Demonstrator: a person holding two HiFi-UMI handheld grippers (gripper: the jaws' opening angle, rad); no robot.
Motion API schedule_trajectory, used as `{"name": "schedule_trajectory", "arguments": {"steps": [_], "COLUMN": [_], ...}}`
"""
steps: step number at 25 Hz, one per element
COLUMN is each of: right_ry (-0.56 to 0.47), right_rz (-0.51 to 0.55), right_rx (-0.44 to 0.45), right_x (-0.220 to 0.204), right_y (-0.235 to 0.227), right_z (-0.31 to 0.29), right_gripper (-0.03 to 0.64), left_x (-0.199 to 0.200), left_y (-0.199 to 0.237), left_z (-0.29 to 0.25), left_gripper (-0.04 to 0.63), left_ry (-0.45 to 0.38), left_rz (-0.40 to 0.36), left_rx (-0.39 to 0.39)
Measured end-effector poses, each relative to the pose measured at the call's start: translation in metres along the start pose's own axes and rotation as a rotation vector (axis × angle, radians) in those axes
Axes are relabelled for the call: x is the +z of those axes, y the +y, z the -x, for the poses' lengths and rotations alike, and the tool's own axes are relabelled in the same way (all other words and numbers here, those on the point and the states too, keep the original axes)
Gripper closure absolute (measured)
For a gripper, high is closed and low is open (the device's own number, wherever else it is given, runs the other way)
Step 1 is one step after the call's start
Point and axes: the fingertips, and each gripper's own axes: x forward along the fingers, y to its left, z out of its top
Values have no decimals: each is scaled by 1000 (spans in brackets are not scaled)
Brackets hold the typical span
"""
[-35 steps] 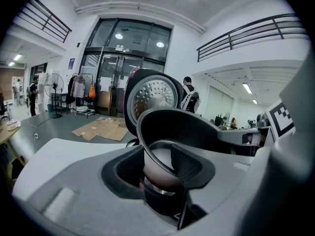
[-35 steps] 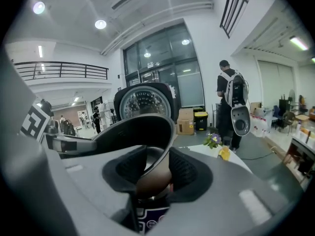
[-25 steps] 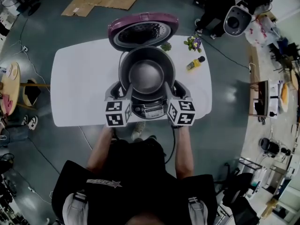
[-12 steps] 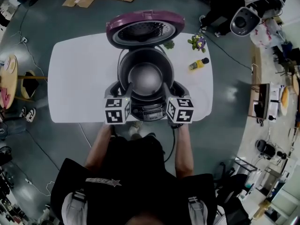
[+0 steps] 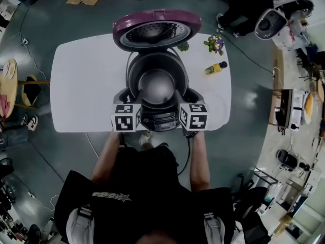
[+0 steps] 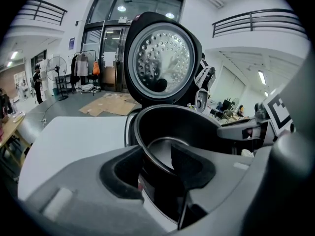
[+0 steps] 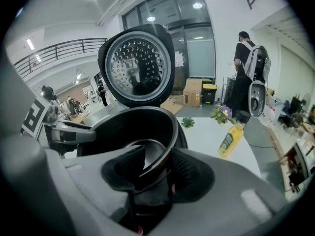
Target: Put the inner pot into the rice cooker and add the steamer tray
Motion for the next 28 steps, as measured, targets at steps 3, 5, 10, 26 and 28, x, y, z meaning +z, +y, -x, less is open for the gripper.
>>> {"name": "schedule_trajectory", "arguments": {"steps": [3,5,10,26,28], "right_ry": [39,65,107,31,2], "right_rz": [20,33,58,79,75], "right_rx": [-12,-20,-41,-57,-57], "right_x": [-3,-6,-15,-12,-6], "right_y": [1,1,-1,-4,-5], "right_z": [-4,-6,-12,-9,-3], "right_gripper": [448,447,444,428,428], "left_x": [-4,-7,-15,-13,-5], "left_y": [2,2,2,6,9], "left_z": [-3,-4,-8,-7,-3], "left_gripper": [410,408,404,396,396], "left_ry": [26,38,72,40,4], "left_rz": [-3,-3,-16,-36,-44], "left_rx": [-1,2,16,28,42]}}
